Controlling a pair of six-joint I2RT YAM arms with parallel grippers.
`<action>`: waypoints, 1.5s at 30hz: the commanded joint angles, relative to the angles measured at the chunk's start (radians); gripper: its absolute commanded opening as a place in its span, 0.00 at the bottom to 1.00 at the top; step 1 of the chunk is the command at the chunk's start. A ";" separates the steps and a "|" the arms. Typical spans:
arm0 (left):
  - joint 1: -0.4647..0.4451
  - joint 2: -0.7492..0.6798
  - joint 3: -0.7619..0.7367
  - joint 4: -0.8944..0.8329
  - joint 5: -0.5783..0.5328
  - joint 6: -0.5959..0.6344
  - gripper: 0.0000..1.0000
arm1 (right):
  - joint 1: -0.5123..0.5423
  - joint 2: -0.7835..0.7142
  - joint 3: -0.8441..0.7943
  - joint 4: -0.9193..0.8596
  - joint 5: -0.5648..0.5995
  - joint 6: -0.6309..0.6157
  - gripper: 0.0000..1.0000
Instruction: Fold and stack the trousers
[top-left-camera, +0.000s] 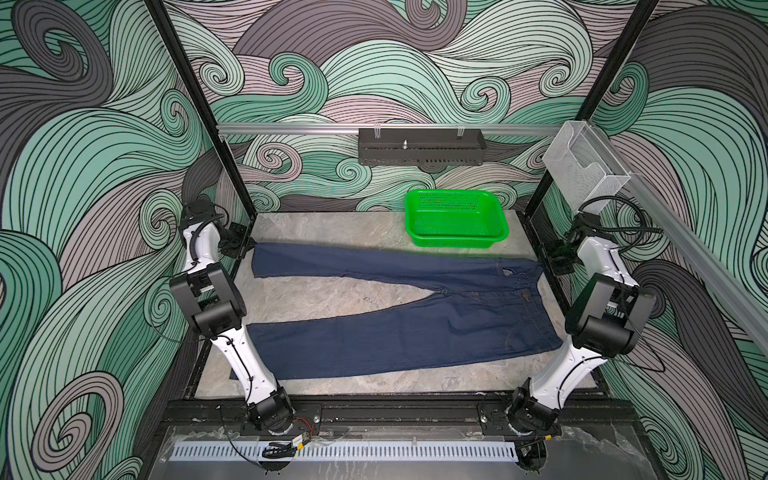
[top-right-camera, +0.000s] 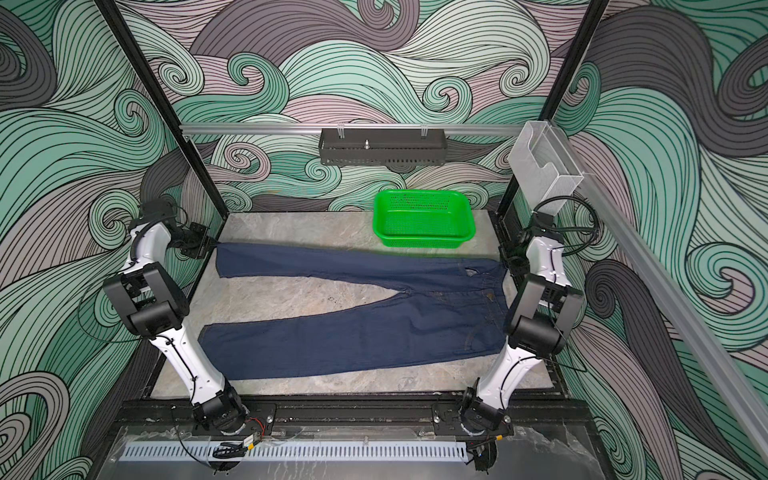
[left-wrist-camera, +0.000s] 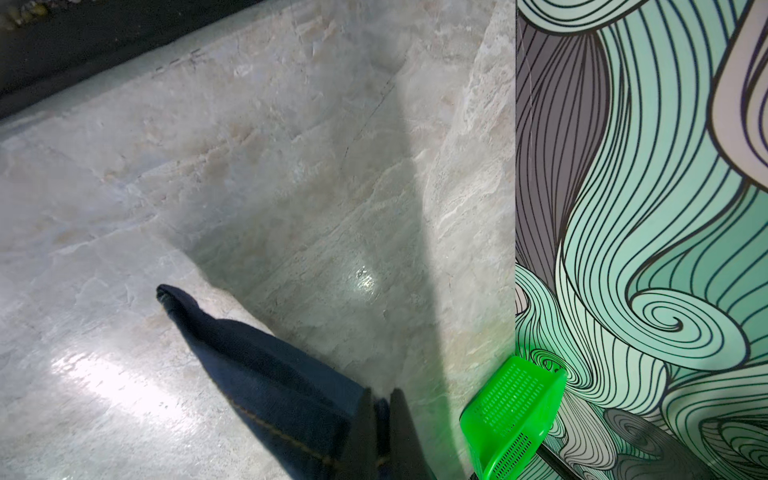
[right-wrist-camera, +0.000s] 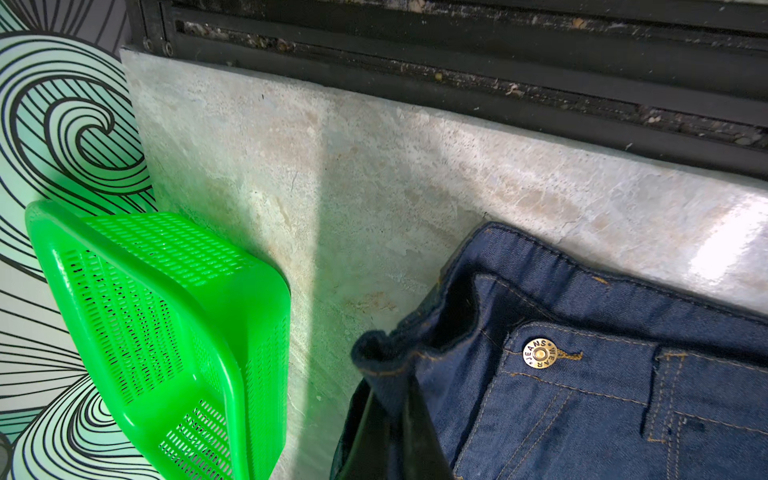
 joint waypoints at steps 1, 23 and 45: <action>0.022 -0.084 -0.026 0.036 0.018 0.010 0.00 | -0.020 -0.018 -0.021 0.002 -0.014 -0.016 0.00; 0.104 -0.315 -0.280 0.058 0.078 0.053 0.00 | -0.117 -0.192 -0.205 0.005 -0.081 -0.054 0.00; 0.235 -0.532 -0.640 0.139 0.124 0.089 0.00 | -0.189 -0.325 -0.430 0.083 -0.132 -0.113 0.00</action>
